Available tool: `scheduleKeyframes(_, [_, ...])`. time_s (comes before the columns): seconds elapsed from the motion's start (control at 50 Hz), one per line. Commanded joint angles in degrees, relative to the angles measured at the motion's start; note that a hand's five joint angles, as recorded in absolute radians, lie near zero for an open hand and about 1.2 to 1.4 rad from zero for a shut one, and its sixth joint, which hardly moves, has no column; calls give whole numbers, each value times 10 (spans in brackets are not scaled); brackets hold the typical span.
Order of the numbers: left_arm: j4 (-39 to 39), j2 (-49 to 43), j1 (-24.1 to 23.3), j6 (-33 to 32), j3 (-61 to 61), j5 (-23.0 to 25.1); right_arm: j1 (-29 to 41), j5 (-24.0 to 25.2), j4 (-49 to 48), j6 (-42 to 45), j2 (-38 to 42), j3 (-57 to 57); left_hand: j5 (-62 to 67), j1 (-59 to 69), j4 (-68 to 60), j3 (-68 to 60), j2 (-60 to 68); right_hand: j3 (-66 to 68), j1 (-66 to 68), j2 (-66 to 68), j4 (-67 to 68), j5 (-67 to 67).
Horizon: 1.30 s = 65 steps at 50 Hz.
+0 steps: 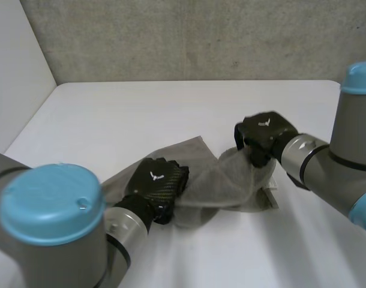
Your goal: Fold the towel.
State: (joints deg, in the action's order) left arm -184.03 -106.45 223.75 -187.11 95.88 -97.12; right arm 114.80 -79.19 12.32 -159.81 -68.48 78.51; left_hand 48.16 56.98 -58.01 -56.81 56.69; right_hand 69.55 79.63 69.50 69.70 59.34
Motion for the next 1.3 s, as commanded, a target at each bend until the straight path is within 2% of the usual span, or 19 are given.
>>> scheduleKeyframes(0.02, [-6, -54, 45, -4, -25, -6, -2, 0, -8, 1, 17, 24, -328, -316, 327, 315, -313, 104, 4, 105, 103, 107])
scheduleKeyframes(0.06, [-5, -46, 90, 1, -16, -10, -4, 0, -12, 1, 16, 29, -445, -433, 444, 432, -430, 104, 4, 105, 103, 107])
scheduleKeyframes(0.16, [-4, -10, 120, 3, 17, -6, -24, 3, -19, 2, 12, 52, -461, -449, 459, 447, -446, 104, 4, 105, 103, 107])
scheduleKeyframes(0.32, [-4, 27, 145, -2, 81, 2, -43, 3, -53, 1, 11, 86, -456, -444, 454, 442, -441, 104, 4, 105, 103, 107])
scheduleKeyframes(0.62, [26, 71, 153, -4, 168, 4, -58, 5, -74, 0, 20, 103, -426, -414, 424, 412, -411, 104, 4, 105, 103, 107])
scheduleKeyframes(0.68, [25, 71, 172, -4, 179, 18, -56, 5, -77, 0, 20, 106, -424, -412, 422, 410, -409, 104, 4, 105, 103, 107])
scheduleKeyframes(0.78, [8, 61, 209, -5, 188, 72, -54, 5, -78, 0, 20, 110, -382, -370, 381, 369, -367, 104, 4, 105, 103, 107])
scheduleKeyframes(0.86, [-22, 49, 212, -5, 189, 88, -53, 5, -78, 0, 20, 110, -315, -303, 313, 301, -300, 104, 4, 105, 103, 107])
scheduleKeyframes(1.0, [-84, 20, 215, -6, 184, 91, -53, 5, -78, 0, 20, 112, -190, -178, 189, 177, -176, 104, 4, 105, 103, 107])
scheduleKeyframes(1.3, [-91, -10, 215, -7, 173, 92, -54, 5, -79, 0, 20, 112, -148, -136, 147, 135, -133, 104, 4, 105, 103, 107])
